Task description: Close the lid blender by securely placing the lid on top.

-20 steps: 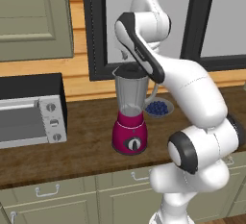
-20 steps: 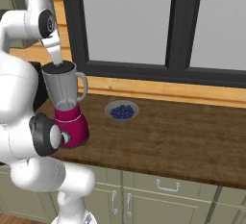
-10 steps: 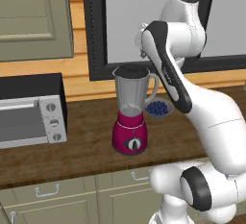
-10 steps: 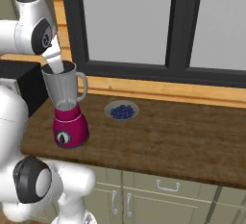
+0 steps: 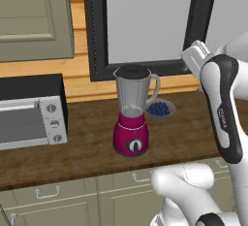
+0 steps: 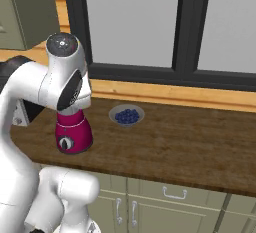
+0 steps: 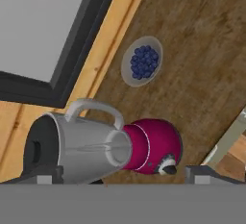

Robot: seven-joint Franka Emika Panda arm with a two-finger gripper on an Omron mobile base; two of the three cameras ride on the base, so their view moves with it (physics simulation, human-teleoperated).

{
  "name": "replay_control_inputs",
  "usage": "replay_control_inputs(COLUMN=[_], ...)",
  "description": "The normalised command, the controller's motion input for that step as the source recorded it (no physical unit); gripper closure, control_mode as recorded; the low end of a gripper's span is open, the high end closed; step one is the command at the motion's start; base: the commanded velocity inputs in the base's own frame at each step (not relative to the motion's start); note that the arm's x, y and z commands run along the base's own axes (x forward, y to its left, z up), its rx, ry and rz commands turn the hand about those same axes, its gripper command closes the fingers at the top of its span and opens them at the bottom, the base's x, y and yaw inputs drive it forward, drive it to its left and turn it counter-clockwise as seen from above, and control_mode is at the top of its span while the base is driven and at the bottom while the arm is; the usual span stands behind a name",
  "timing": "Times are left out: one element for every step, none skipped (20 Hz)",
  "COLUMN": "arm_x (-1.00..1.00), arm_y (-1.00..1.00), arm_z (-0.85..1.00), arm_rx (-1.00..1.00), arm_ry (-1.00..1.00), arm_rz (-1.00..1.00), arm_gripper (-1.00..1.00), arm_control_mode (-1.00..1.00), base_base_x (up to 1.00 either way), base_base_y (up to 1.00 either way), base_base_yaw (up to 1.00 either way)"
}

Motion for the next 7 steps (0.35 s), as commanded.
replay_control_inputs(arm_x=[0.00, 0.00, 0.00, 0.00, 0.00, 0.00, 0.00], arm_y=[-0.19, -0.09, 0.00, 0.00, 0.00, 0.00, 0.00], arm_z=[0.00, 0.00, 0.00, 0.00, 0.00, 0.00, 0.00], arm_rx=[0.00, 0.00, 0.00, 0.00, 0.00, 0.00, 0.00], arm_ry=[0.00, 0.00, 0.00, 0.00, 0.00, 0.00, 0.00], arm_rz=[0.00, 0.00, 0.00, 0.00, 0.00, 0.00, 0.00], arm_gripper=[-1.00, -1.00, -1.00, -1.00, -1.00, -1.00, -1.00], arm_control_mode=[-1.00, -1.00, -1.00, -1.00, -1.00, -1.00, -1.00], base_base_x=[0.00, 0.00, 0.00, 0.00, 0.00, 0.00, 0.00], base_base_y=[0.00, 0.00, 0.00, 0.00, 0.00, 0.00, 0.00], base_base_yaw=[0.00, 0.00, 0.00, 0.00, 0.00, 0.00, 0.00])
